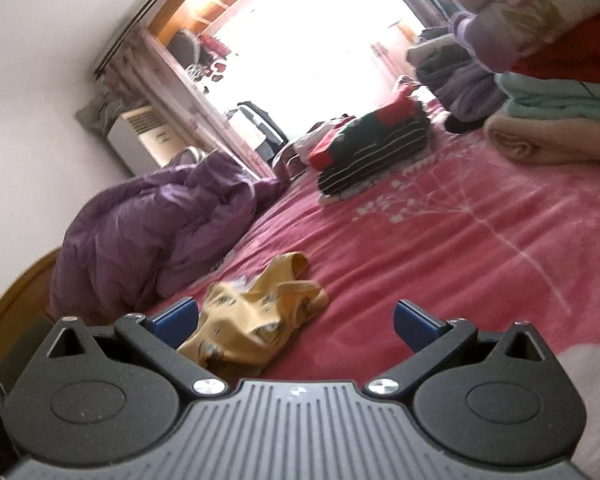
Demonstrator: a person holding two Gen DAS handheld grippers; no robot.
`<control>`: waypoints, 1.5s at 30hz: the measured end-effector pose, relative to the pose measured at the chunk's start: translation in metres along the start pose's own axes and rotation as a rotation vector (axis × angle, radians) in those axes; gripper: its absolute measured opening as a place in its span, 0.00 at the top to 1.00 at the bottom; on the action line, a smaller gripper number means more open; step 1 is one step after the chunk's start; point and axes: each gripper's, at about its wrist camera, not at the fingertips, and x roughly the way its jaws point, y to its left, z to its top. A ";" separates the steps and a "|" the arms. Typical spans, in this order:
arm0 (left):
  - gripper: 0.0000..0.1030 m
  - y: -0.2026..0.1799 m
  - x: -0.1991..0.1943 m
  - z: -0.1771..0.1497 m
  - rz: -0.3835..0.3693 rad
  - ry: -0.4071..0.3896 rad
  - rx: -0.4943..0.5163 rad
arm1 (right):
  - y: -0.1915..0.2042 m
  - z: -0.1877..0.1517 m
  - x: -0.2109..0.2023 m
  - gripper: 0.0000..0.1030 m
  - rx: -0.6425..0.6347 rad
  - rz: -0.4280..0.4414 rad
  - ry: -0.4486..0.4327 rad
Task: Fold clothes
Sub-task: 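Reach both grippers to the yellow shirt and grasp its edges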
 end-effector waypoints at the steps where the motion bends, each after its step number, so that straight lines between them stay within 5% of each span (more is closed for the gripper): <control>1: 0.22 -0.006 0.006 0.002 -0.002 0.005 0.037 | -0.005 0.002 0.000 0.00 0.018 0.003 -0.003; 3: 0.28 -0.016 0.019 0.004 -0.014 0.029 0.110 | -0.013 0.004 -0.001 0.00 0.052 0.010 -0.009; 5: 0.44 -0.026 0.031 0.005 -0.012 0.049 0.191 | -0.020 0.006 -0.001 0.00 0.079 0.014 -0.011; 15: 0.48 -0.059 0.073 0.000 0.060 0.083 0.523 | -0.036 0.008 0.004 0.00 0.144 0.034 -0.003; 18: 0.68 -0.062 0.084 0.001 0.089 0.095 0.567 | -0.039 0.008 0.005 0.00 0.161 0.039 -0.003; 19: 0.81 -0.062 0.085 0.002 0.109 0.093 0.572 | -0.041 0.008 0.005 0.00 0.167 0.040 -0.003; 20: 0.92 -0.062 0.085 0.002 0.126 0.091 0.573 | -0.041 0.007 0.006 0.00 0.170 0.040 -0.003; 22: 0.96 -0.057 0.082 0.004 0.143 0.081 0.546 | -0.042 0.007 0.005 0.00 0.167 0.035 -0.007; 36: 0.97 0.014 -0.038 -0.010 0.108 -0.125 0.218 | -0.024 0.001 0.003 0.00 0.054 0.025 0.001; 40: 0.97 0.033 -0.067 -0.024 0.103 -0.154 0.167 | -0.008 -0.007 0.006 0.00 -0.064 0.004 0.019; 45: 0.97 0.051 -0.079 -0.045 0.126 -0.125 0.102 | 0.032 -0.027 0.013 0.03 -0.357 0.021 0.075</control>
